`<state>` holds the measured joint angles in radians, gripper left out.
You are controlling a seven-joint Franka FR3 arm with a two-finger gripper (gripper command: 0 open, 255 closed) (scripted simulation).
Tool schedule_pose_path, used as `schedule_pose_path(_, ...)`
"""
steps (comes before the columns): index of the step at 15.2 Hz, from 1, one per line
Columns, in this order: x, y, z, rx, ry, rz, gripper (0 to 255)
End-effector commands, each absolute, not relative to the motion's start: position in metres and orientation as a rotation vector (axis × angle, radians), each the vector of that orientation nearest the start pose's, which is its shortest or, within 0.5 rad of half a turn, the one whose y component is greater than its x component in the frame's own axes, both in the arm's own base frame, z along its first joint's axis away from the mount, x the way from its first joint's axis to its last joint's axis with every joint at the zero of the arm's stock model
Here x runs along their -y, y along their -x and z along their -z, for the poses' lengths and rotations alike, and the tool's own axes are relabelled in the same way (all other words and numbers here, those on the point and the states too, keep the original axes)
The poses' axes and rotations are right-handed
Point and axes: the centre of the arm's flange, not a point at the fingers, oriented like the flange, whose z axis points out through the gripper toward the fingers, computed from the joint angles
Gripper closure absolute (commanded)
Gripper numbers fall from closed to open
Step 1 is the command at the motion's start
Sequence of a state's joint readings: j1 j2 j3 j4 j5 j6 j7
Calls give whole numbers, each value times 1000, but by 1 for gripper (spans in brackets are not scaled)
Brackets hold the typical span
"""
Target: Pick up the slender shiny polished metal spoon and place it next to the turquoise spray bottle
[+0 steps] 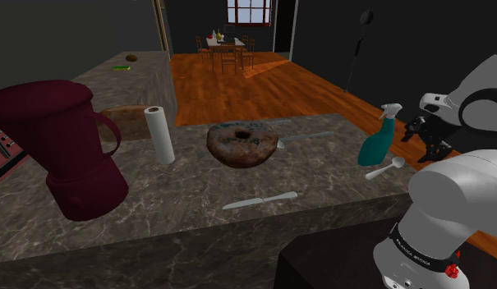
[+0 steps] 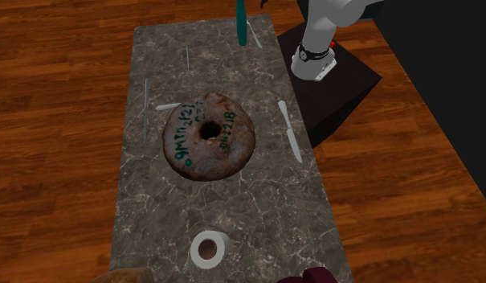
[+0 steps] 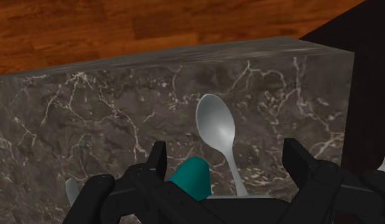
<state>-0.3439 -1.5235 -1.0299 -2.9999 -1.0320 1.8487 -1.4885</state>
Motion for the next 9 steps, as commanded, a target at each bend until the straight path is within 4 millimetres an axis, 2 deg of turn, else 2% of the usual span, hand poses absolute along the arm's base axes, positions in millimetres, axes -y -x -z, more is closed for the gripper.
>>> schedule_pose_path(1, 244, -89, -387, 1662, 2946, 278, 0)
schedule_pose_path(2, 242, -87, -397, 1662, 2946, 278, 0)
schedule_pose_path(9, 242, -87, -397, 1662, 2946, 278, 0)
